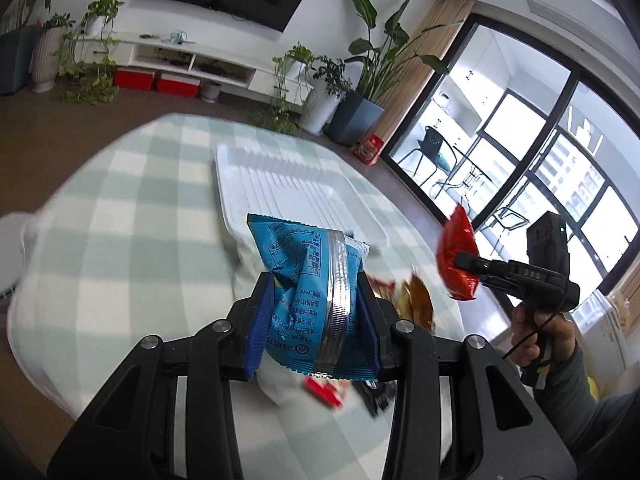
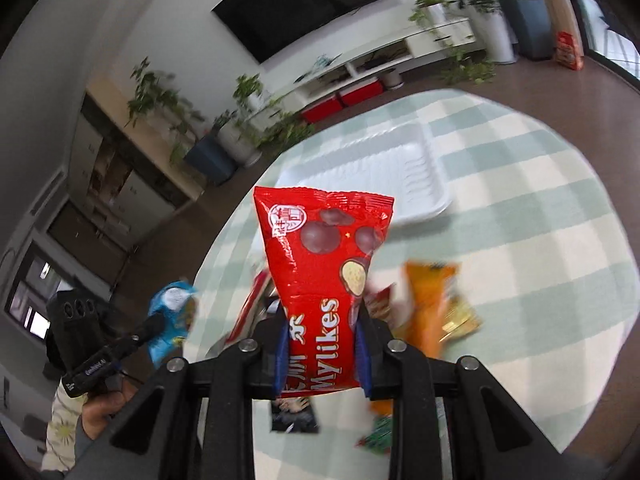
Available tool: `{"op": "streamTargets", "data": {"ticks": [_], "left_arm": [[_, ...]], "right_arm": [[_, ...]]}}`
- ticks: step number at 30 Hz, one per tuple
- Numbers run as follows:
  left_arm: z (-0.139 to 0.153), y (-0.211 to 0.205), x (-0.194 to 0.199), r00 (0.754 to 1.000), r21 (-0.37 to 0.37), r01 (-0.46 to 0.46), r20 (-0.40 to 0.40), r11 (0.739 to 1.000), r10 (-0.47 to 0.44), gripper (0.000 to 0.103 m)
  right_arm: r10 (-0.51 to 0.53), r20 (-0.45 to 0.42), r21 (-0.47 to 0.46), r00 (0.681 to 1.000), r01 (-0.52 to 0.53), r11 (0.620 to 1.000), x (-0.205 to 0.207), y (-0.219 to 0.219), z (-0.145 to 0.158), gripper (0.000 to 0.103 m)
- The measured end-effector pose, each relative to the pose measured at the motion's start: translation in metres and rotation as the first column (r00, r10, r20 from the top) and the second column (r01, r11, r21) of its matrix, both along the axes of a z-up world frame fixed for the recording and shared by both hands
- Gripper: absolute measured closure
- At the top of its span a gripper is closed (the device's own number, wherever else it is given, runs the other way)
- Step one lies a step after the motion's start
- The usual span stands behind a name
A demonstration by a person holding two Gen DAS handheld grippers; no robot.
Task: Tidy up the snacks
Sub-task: 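Lift and carry blue bag in left gripper and red bag in right gripper into white tray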
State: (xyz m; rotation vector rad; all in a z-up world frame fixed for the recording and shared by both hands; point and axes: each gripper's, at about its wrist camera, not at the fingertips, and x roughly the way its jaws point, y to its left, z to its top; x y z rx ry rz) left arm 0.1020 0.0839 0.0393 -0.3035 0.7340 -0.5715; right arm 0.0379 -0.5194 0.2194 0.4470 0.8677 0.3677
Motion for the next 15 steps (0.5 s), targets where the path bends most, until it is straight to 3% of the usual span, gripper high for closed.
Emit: {"op": "streamTargets", "data": {"ticks": [3, 6, 10, 15], "left_arm": [[0.017, -0.001, 0.038, 1.0, 0.037, 0.003, 0.02, 0.999, -0.003, 0.067], [0.025, -0.011, 0.083, 1.0, 0.067, 0.01, 0.013, 0.998, -0.011, 0.067], [0.023, -0.034, 0.143, 1.0, 0.112, 0.016, -0.019, 0.994, -0.013, 0.067], [-0.005, -0.073, 0.194, 0.996, 0.201, 0.035, -0.086, 0.979, -0.018, 0.067]], "right_arm": [[-0.053, -0.018, 0.001, 0.998, 0.053, 0.999, 0.031, -0.028, 0.004, 0.074], [-0.064, -0.017, -0.068, 0.998, 0.062, 0.996, 0.066, -0.034, 0.009, 0.074], [-0.01, -0.053, -0.141, 0.999, 0.003, 0.99, 0.122, -0.016, 0.003, 0.074], [0.078, -0.137, -0.24, 0.988, -0.109, 0.965, 0.177, 0.018, -0.025, 0.074]]}}
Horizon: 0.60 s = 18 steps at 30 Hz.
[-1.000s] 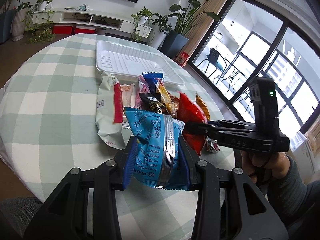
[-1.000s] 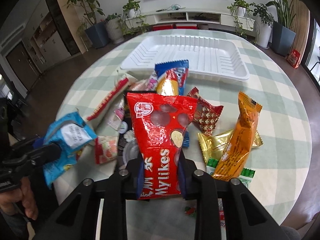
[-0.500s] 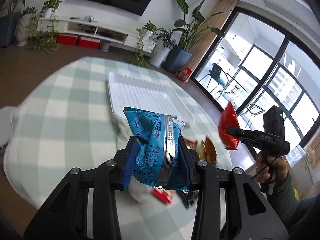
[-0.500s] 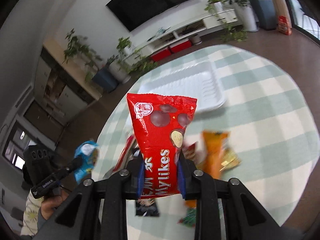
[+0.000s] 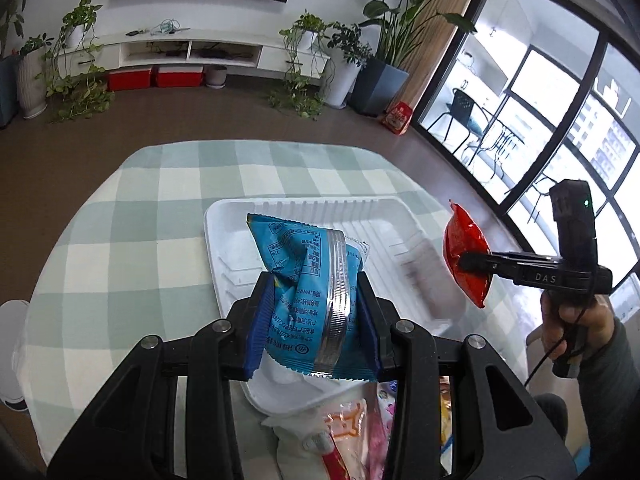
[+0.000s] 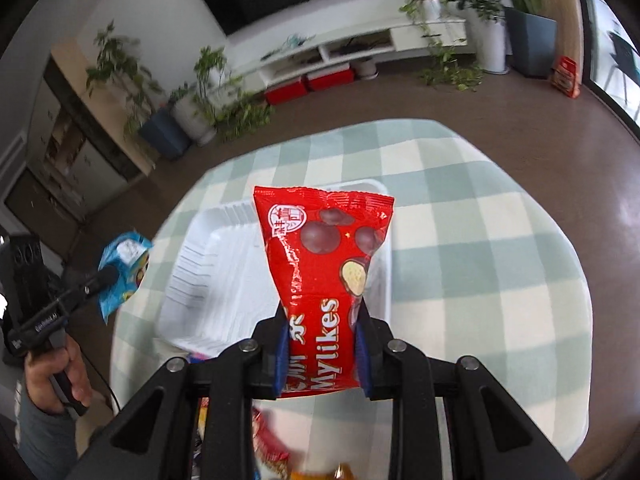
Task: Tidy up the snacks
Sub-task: 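Lift and carry blue bag in left gripper and red bag in right gripper into white tray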
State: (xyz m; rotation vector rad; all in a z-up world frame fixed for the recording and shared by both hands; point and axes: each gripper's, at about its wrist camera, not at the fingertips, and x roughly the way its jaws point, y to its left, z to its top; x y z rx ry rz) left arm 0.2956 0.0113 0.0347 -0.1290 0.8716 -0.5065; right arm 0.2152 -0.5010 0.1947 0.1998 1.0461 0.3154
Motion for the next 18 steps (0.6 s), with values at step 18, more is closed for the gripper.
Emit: {"op": "streamTargets", "data": {"ticks": [18], "left_arm": [[-0.075, -0.051, 0.011, 0.995, 0.185, 0.043, -0.101, 0.982, -0.025, 0.06]], "right_arm": [[0.075, -0.069, -0.174, 0.995, -0.086, 0.981, 0.035, 0.04, -0.046, 0.07]]}}
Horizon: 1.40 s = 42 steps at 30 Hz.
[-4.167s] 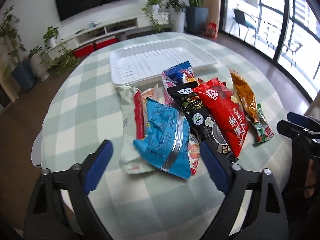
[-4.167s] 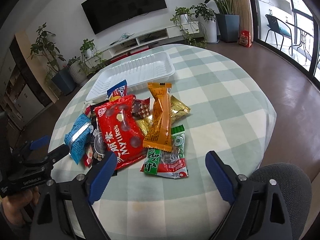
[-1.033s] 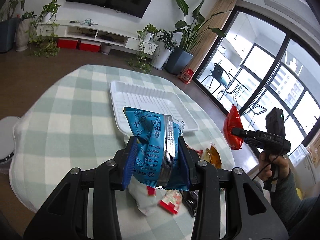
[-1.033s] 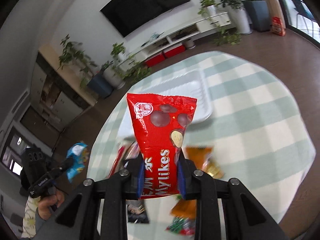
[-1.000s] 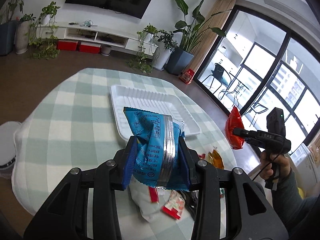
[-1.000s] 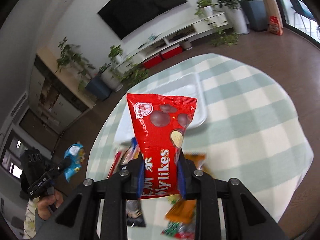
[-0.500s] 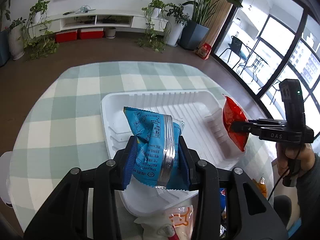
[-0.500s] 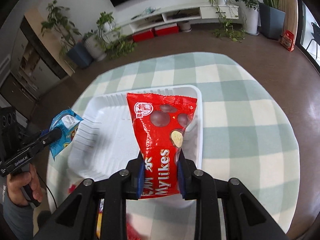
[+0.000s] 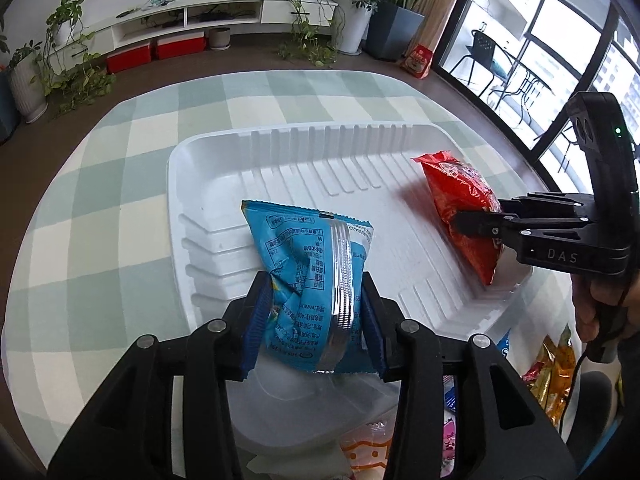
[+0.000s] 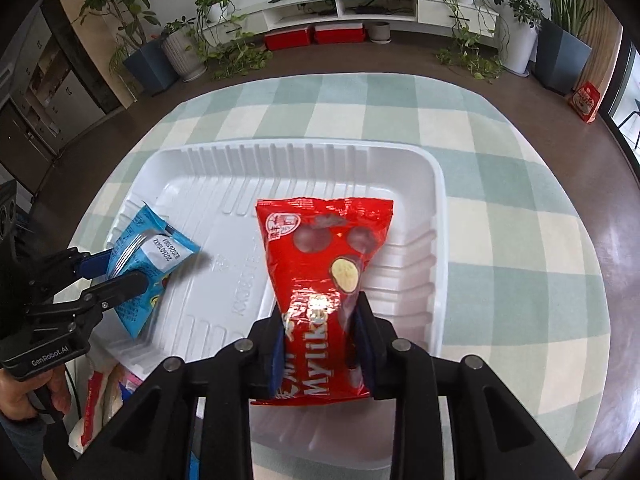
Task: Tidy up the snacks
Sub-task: 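Lift and carry blue bag in left gripper and red bag in right gripper into white tray, then open both grippers to drop the bags inside the white tray, then close right gripper on black snack bag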
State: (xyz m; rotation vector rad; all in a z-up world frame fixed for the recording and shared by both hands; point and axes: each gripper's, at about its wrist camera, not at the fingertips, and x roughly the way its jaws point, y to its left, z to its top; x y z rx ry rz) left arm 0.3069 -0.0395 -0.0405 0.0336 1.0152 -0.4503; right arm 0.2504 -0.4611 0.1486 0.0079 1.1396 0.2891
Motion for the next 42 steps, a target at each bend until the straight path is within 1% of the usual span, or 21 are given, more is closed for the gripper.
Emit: {"op": "streamTargets", "data": {"ticks": [3, 5, 9, 12, 14, 17, 19, 20, 21, 23, 25, 27, 28, 29, 30, 33, 35, 36, 37, 38, 42], "left_arm": [[0.0, 0.0, 0.003, 1.0, -0.003, -0.002, 0.005, 1.0, 0.002, 0.057], [0.005, 0.003, 0.002, 1.0, -0.006, -0.008, 0.016, 1.0, 0.008, 0.051], [0.018, 0.006, -0.007, 0.999, -0.002, -0.004, 0.046, 1.0, 0.004, 0.042], [0.037, 0.014, -0.019, 0.996, -0.021, -0.013, 0.088, 1.0, 0.015, 0.04], [0.055, 0.023, -0.033, 0.99, -0.031, -0.026, 0.136, 0.999, 0.03, 0.031], [0.081, 0.041, -0.06, 0.979, -0.086, -0.043, 0.195, 0.995, 0.059, 0.018], [0.093, 0.052, -0.082, 0.972, -0.13, -0.033, 0.227, 0.991, 0.062, 0.01], [0.097, 0.058, -0.095, 0.967, -0.152, -0.026, 0.246, 0.988, 0.063, 0.003], [0.099, 0.062, -0.107, 0.964, -0.169, -0.022, 0.257, 0.985, 0.065, 0.0], [0.1, 0.07, -0.133, 0.961, -0.207, -0.013, 0.267, 0.978, 0.069, 0.0], [0.096, 0.077, -0.161, 0.954, -0.238, -0.021, 0.285, 0.971, 0.09, 0.0], [0.089, 0.078, -0.183, 0.955, -0.217, -0.049, 0.274, 0.975, 0.109, 0.0], [0.082, 0.076, -0.192, 0.965, -0.18, -0.06, 0.239, 0.982, 0.103, 0.0], [0.075, 0.076, -0.2, 0.973, -0.147, -0.079, 0.202, 0.986, 0.108, 0.0], [0.07, 0.078, -0.209, 0.973, -0.15, -0.098, 0.191, 0.984, 0.126, 0.0], [0.055, 0.088, -0.231, 0.973, -0.212, -0.136, 0.156, 0.968, 0.171, 0.0], [0.041, 0.088, -0.234, 0.981, -0.192, -0.142, 0.107, 0.971, 0.165, 0.001], [0.037, 0.087, -0.235, 0.982, -0.179, -0.141, 0.1, 0.974, 0.16, 0.001], [0.036, 0.087, -0.237, 0.983, -0.173, -0.135, 0.101, 0.976, 0.154, 0.001], [0.037, 0.088, -0.239, 0.984, -0.18, -0.128, 0.101, 0.975, 0.147, 0.001], [0.038, 0.095, -0.244, 0.984, -0.206, -0.133, 0.094, 0.969, 0.155, 0.001]], "right_arm": [[-0.011, -0.005, 0.005, 1.0, 0.011, 1.0, 0.002, -0.001, -0.001, 0.069], [-0.031, -0.029, 0.004, 0.999, 0.031, 1.0, 0.004, -0.005, -0.004, 0.054], [-0.06, -0.021, 0.02, 0.998, 0.06, 0.998, 0.003, -0.013, 0.0, 0.05], [-0.079, 0.008, 0.029, 0.997, 0.079, 0.996, -0.002, -0.019, 0.012, 0.041], [-0.094, 0.04, 0.04, 0.995, 0.093, 0.995, -0.009, -0.024, 0.029, 0.037], [-0.128, 0.122, 0.085, 0.984, 0.118, 0.989, -0.026, -0.037, 0.063, 0.027], [-0.17, 0.183, 0.159, 0.968, 0.141, 0.977, -0.046, -0.048, 0.089, 0.011], [-0.192, 0.215, 0.193, 0.957, 0.151, 0.969, -0.059, -0.054, 0.102, 0.006], [-0.207, 0.252, 0.231, 0.945, 0.149, 0.962, -0.074, -0.06, 0.113, 0.001], [-0.212, 0.32, 0.313, 0.923, 0.108, 0.944, -0.11, -0.068, 0.131, 0.0], [-0.227, 0.346, 0.38, 0.91, 0.085, 0.921, -0.142, -0.074, 0.138, 0.0], [-0.242, 0.352, 0.439, 0.904, 0.068, 0.896, -0.173, -0.075, 0.135, 0.0], [-0.24, 0.352, 0.441, 0.905, 0.066, 0.895, -0.19, -0.075, 0.13, 0.0], [-0.224, 0.338, 0.428, 0.914, 0.062, 0.902, -0.204, -0.071, 0.124, 0.0], [-0.197, 0.321, 0.42, 0.926, 0.047, 0.906, -0.216, -0.067, 0.119, 0.0], [-0.188, 0.302, 0.389, 0.935, 0.059, 0.919, -0.257, -0.055, 0.099, 0.003], [-0.183, 0.272, 0.363, 0.945, 0.076, 0.929, -0.275, -0.046, 0.084, 0.014], [-0.181, 0.257, 0.356, 0.949, 0.081, 0.931, -0.281, -0.041, 0.077, 0.018], [-0.173, 0.249, 0.344, 0.953, 0.08, 0.936, -0.285, -0.035, 0.072, 0.026], [-0.153, 0.249, 0.317, 0.956, 0.069, 0.946, -0.288, -0.024, 0.07, 0.029], [-0.068, 0.289, 0.243, 0.955, -0.005, 0.97, -0.292, 0.009, 0.067, 0.029]]}}
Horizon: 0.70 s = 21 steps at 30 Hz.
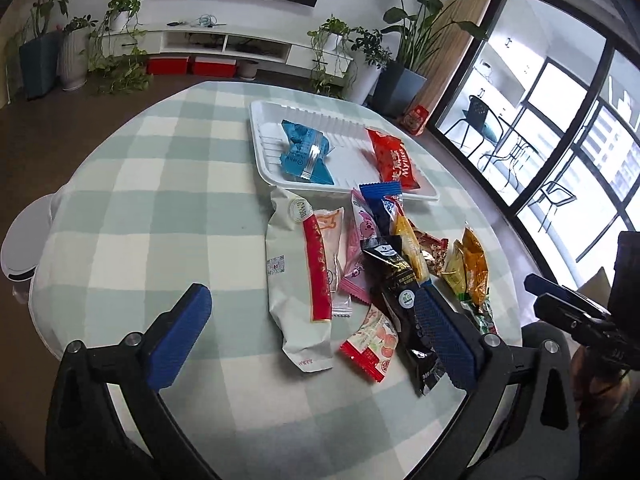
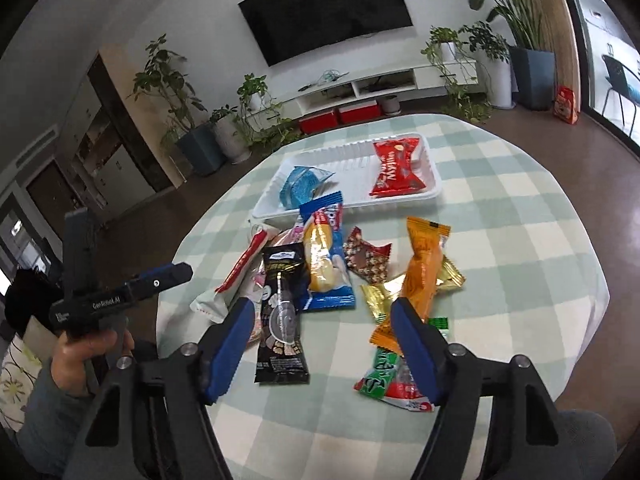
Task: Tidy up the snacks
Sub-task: 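Close right gripper on black snack bag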
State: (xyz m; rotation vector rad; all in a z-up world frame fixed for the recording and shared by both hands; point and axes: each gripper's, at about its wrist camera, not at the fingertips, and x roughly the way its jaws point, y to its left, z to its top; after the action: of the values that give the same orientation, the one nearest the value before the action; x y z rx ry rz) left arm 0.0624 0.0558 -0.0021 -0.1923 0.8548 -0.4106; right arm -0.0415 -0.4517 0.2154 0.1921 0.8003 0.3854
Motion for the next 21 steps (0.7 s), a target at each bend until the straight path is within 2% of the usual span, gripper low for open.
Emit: {"op": "streamTargets", "data": {"ticks": [5, 8, 13, 16, 18, 20, 21], "left_arm": [[-0.001, 0.003, 0.004, 1.0, 0.006, -0.005, -0.006, 1.0, 0.005, 0.001], [-0.001, 0.003, 0.003, 1.0, 0.009, 0.001, 0.001, 1.0, -0.001, 0.001], [-0.002, 0.006, 0.004, 1.0, 0.019, -0.007, 0.007, 1.0, 0.007, 0.004], [-0.004, 0.006, 0.004, 1.0, 0.013, 0.007, 0.003, 1.0, -0.007, 0.022], [-0.006, 0.006, 0.005, 1.0, 0.009, 0.016, -0.001, 1.0, -0.016, 0.039], [-0.008, 0.006, 0.007, 1.0, 0.011, 0.025, -0.011, 1.0, -0.025, 0.047], [-0.009, 0.005, 0.008, 1.0, 0.016, 0.027, -0.016, 0.999, -0.027, 0.047]], "right_arm": [[0.056, -0.04, -0.045, 0.998, -0.058, 0.997, 0.019, 0.033, -0.014, 0.03], [0.074, -0.088, -0.077, 0.993, -0.081, 0.994, 0.031, 0.051, -0.027, 0.039], [0.083, -0.166, -0.138, 0.983, -0.107, 0.985, 0.046, 0.072, -0.05, 0.041], [0.064, -0.212, -0.155, 0.975, -0.098, 0.983, 0.054, 0.075, -0.062, 0.044], [0.06, -0.235, -0.158, 0.97, -0.099, 0.982, 0.058, 0.075, -0.07, 0.048], [0.065, -0.265, -0.146, 0.962, -0.107, 0.984, 0.061, 0.074, -0.075, 0.055], [0.071, -0.273, -0.138, 0.959, -0.112, 0.984, 0.063, 0.075, -0.078, 0.057]]}}
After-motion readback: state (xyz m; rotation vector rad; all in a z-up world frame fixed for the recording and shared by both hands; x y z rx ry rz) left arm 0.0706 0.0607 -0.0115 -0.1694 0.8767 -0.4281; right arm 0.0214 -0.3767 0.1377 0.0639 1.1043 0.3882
